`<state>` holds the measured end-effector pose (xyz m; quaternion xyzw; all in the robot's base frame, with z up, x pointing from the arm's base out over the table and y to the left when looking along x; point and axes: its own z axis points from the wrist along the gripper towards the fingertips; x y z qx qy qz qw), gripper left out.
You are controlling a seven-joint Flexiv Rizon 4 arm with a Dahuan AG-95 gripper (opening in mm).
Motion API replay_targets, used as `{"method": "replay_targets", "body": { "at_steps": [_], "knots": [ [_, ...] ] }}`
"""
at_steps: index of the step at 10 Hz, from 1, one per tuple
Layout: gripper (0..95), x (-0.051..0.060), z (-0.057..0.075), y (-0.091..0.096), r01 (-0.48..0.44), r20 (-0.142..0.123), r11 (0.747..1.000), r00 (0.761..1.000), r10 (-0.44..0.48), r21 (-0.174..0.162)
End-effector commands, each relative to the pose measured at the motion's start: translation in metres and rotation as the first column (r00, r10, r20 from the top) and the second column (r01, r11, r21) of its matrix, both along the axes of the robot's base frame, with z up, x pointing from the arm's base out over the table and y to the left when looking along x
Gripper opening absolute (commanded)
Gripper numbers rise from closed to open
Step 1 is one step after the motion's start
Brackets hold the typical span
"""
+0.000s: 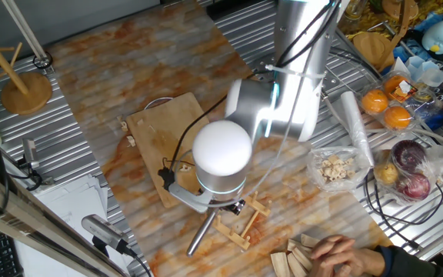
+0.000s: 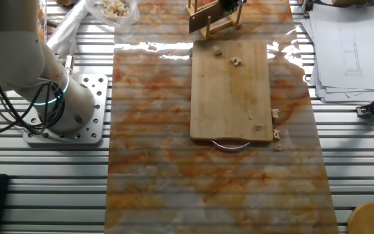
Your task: Slice the lotus root
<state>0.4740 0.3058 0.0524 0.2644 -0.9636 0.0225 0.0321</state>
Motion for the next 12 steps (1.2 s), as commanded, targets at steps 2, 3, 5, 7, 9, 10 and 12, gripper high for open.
{"method": "replay_targets", "body": {
  "at_steps": [2, 3, 5, 7, 9, 10, 12],
  "knots": [
    [0.0, 0.000, -0.006, -0.002, -0.010, 0.019, 1.000, 1.000, 0.010, -0.005],
    [0.0, 0.000, -0.008, -0.002, -0.011, 0.020, 1.000, 1.000, 0.011, -0.006],
    [19.0, 0.000, -0.009, -0.002, -0.014, 0.025, 1.000, 1.000, 0.014, -0.008],
    [38.0, 0.000, -0.009, -0.002, -0.020, 0.032, 1.000, 0.999, 0.020, -0.011],
    [38.0, 0.000, -0.006, -0.003, -0.022, 0.029, 1.000, 0.999, 0.022, -0.006],
    [38.0, 0.000, -0.003, -0.003, -0.020, 0.023, 1.000, 1.000, 0.020, -0.006],
    [38.0, -0.007, 0.034, -0.001, 0.005, -0.005, 1.000, 1.000, -0.005, 0.007]
  ]
}}
